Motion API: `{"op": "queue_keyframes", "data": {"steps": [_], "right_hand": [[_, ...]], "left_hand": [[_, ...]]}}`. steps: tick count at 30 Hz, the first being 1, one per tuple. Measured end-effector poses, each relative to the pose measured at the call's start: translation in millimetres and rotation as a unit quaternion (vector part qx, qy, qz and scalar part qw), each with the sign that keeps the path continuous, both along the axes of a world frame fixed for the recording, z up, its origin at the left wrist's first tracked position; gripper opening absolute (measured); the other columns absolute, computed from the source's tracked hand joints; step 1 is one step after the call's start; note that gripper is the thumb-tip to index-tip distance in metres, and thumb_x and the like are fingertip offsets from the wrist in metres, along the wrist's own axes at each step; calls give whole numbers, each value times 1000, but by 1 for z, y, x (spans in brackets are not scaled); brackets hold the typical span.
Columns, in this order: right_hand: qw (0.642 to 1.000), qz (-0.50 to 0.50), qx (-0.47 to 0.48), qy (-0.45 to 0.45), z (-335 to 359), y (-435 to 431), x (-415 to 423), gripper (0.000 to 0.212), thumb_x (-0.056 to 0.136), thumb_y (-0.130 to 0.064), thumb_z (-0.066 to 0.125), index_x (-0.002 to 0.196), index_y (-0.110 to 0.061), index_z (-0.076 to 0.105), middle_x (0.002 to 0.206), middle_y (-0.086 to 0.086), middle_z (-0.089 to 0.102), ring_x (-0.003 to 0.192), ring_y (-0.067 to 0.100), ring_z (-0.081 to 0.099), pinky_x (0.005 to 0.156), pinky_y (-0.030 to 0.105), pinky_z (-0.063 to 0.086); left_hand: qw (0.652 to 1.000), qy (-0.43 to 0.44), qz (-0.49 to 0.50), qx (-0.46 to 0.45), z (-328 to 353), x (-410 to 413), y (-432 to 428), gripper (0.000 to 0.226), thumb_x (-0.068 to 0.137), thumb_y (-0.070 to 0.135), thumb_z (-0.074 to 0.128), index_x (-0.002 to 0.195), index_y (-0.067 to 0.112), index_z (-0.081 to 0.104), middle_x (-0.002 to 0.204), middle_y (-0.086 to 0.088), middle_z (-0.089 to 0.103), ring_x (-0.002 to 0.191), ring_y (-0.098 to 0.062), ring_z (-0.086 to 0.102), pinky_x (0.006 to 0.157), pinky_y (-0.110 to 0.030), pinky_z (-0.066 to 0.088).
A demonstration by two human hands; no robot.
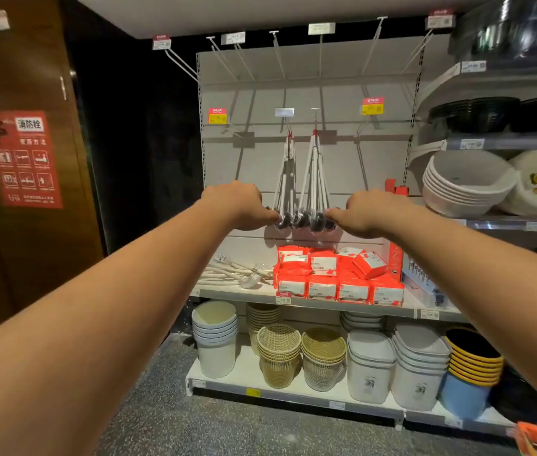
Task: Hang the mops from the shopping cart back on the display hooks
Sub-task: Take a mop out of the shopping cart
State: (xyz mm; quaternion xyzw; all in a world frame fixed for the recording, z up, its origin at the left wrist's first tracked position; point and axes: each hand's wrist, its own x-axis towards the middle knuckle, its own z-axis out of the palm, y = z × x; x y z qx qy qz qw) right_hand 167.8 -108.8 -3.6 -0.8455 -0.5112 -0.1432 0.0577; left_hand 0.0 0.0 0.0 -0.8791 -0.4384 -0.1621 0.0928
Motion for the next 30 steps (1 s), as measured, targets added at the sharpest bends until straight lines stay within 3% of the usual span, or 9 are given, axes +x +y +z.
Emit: {"op": "queue_keyframes", "data": {"steps": [4,10,22,30], "right_hand": [[1000,-14,-12,4,-4,21,6,70,94,-65,24,111,-8,61,92,8,54,89,25,53,91,44,50],[999,-26,-25,-3,-2,67,10,69,96,-62,25,117,-6,60,119,15,60,107,30,56,95,44,47],[996,-74,-37,33,-2,182,3,69,94,-63,26,121,-7,58,123,16,59,112,32,55,99,48,45],[993,-97,-45,57,-19,224,10,64,97,-58,30,131,-8,52,132,15,55,118,33,52,102,46,43]], "left_hand": [[1000,12,-7,-14,-2,6,23,57,88,64,48,108,14,65,103,-5,66,91,-23,59,80,-33,51],[999,22,-27,-9,-1,19,75,52,88,63,49,108,17,63,104,-3,64,95,-23,58,87,-37,51],[996,47,-70,-30,-1,20,192,49,89,60,50,112,19,62,110,-2,62,102,-23,56,79,-33,43],[992,70,-97,-50,-25,43,246,45,89,57,50,105,18,66,99,0,66,88,-19,56,73,-30,42]]}}
